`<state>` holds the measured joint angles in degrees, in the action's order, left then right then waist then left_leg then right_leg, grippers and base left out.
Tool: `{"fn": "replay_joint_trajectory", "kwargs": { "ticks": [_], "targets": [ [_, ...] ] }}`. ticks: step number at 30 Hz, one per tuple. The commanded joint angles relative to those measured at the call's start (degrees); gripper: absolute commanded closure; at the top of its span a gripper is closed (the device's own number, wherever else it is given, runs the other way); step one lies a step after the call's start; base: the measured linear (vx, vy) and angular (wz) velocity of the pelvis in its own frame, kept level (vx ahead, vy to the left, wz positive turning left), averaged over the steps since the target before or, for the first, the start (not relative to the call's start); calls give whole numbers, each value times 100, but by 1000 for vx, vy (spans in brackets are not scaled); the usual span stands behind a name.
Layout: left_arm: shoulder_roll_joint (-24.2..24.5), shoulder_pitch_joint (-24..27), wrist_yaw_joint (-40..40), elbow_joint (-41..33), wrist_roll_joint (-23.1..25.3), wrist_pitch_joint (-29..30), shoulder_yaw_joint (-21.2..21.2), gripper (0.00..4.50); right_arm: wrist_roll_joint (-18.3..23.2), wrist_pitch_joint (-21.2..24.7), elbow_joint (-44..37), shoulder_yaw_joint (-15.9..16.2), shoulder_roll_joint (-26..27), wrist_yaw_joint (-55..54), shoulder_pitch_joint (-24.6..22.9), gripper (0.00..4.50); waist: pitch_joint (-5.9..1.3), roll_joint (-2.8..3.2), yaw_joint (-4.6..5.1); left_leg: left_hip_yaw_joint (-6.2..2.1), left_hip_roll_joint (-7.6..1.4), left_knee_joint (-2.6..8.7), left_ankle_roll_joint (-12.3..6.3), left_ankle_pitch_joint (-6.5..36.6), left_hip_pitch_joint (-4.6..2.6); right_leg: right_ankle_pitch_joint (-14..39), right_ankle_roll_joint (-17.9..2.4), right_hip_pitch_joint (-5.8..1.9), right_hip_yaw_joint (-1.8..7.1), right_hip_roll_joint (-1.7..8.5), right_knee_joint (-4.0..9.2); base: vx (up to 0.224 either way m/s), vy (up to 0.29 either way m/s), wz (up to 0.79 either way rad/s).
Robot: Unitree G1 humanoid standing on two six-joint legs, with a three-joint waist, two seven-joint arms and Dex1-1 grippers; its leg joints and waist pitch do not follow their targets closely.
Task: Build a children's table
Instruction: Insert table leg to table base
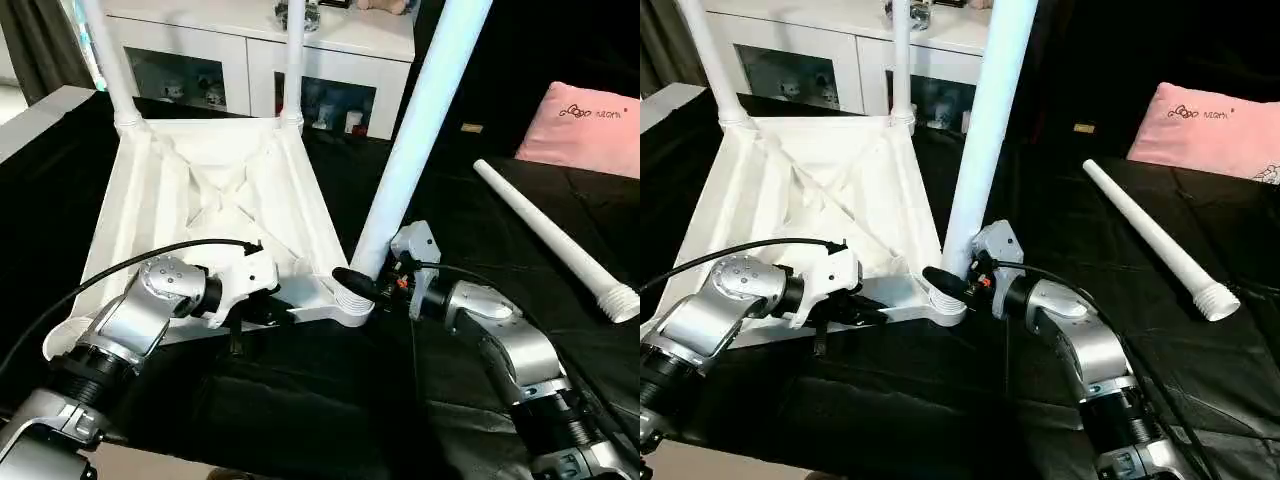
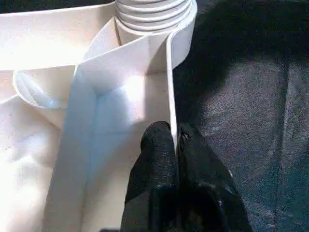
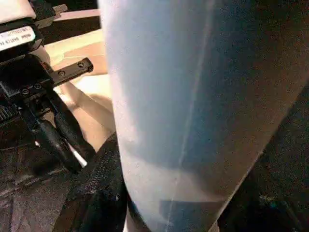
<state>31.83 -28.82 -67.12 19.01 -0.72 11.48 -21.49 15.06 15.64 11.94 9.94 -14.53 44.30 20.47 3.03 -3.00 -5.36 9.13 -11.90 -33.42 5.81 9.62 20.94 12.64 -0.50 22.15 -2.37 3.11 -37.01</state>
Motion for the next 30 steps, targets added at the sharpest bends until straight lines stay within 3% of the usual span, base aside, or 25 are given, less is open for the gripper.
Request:
{"fn": "replay_joint_trajectory", "kwargs": {
  "ticks": [1,7,8,12,17,18,20,26,30],
  "targets": [
    [32,-122,-8,114,162,-66,-56,450,-48,83,255,28,38,47,65,257,-302,109,-23,-8,-124,440,152,1553,-69,1372,-912,-174,261,432,555,0,0,0],
    [68,-158,-40,164,172,-98,-37,450,279,155,555,-306,220,0,123,257,-300,141,-26,-31,-123,453,199,1763,-79,1635,-904,-169,261,452,577,0,0,0],
    [73,-161,-39,167,174,-97,-33,450,318,161,569,-350,233,-13,113,257,-300,132,-22,-30,-129,456,200,1759,-80,1570,-923,-166,260,446,577,0,0,0],
    [100,-221,-38,231,187,-85,1,450,550,92,608,-635,329,-67,-121,257,-320,198,-42,-34,-126,451,197,1666,-73,1103,-1052,-186,255,437,541,0,0,0],
    [89,-264,-44,330,217,-118,9,450,488,-85,666,-655,363,-36,-313,257,-316,222,-64,-23,-115,446,191,1654,-71,1121,-1075,-197,253,441,550,0,0,0],
    [73,-290,-12,373,239,-110,8,450,492,-182,629,-655,391,-36,-480,257,-307,254,-71,-26,-114,454,198,1711,-74,1207,-1060,-191,253,439,563,0,0,0],
    [68,-303,6,397,250,-111,9,450,500,-241,603,-654,412,-48,-578,257,-314,238,-89,-30,-121,457,192,1740,-82,1269,-1034,-196,255,447,573,0,0,0],
    [48,-343,73,504,285,-138,38,450,478,-700,664,-717,531,-96,-974,257,-311,275,-129,-35,-125,468,184,1819,-87,1330,-1027,-178,257,450,586,0,0,0],
    [42,-347,116,554,300,-165,61,450,203,-1085,702,-508,440,-44,-1232,257,-304,260,-134,-35,-125,478,154,1824,-78,1426,-987,-177,257,448,601,0,0,0]
  ]
}}
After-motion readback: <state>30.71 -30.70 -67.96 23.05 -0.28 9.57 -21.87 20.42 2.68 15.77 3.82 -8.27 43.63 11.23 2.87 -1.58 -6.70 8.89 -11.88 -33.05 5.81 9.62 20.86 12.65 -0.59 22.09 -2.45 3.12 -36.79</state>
